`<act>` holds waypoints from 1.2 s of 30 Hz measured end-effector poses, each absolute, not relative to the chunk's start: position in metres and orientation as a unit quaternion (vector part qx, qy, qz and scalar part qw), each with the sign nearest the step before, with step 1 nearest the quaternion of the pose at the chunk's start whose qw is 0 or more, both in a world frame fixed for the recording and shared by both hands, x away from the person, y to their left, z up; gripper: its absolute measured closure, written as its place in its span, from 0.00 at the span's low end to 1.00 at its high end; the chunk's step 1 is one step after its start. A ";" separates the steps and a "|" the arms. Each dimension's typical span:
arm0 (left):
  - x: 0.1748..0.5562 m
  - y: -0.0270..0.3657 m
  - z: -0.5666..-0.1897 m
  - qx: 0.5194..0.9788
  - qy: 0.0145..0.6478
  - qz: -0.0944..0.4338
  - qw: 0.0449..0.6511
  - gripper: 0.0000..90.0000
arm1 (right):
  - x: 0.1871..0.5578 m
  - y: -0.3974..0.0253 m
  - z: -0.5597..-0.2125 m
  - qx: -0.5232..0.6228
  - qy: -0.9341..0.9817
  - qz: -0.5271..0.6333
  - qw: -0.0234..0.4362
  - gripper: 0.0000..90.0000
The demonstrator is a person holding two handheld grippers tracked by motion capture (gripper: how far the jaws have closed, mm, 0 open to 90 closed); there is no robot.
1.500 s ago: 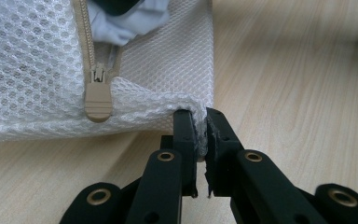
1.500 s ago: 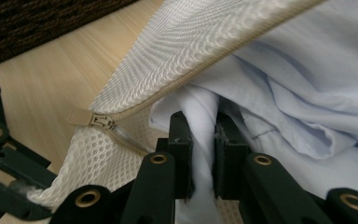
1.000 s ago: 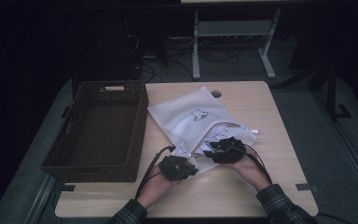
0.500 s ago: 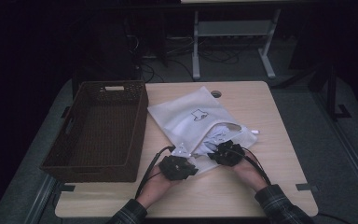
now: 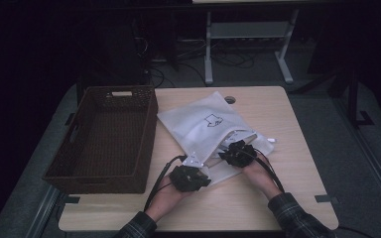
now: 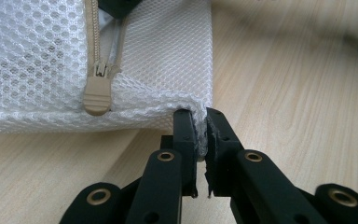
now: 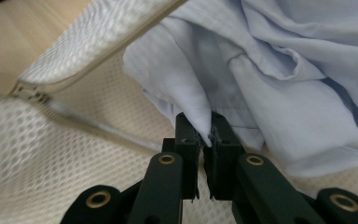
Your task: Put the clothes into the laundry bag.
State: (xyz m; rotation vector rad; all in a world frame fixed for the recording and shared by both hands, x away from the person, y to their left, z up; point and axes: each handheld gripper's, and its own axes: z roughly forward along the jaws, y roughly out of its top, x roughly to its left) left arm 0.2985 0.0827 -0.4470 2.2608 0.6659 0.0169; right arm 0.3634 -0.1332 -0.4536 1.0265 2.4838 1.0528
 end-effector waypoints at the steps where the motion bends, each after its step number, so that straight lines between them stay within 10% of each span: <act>1: 0.298 0.083 -0.447 0.886 0.261 0.006 0.383 0.93 | 0.365 -0.133 -0.453 0.353 0.852 0.363 0.130 0.93; 36: 0.297 0.082 -0.446 0.886 0.259 -0.002 0.385 0.93 | 0.428 -0.111 -0.456 0.379 0.823 0.380 0.186 0.93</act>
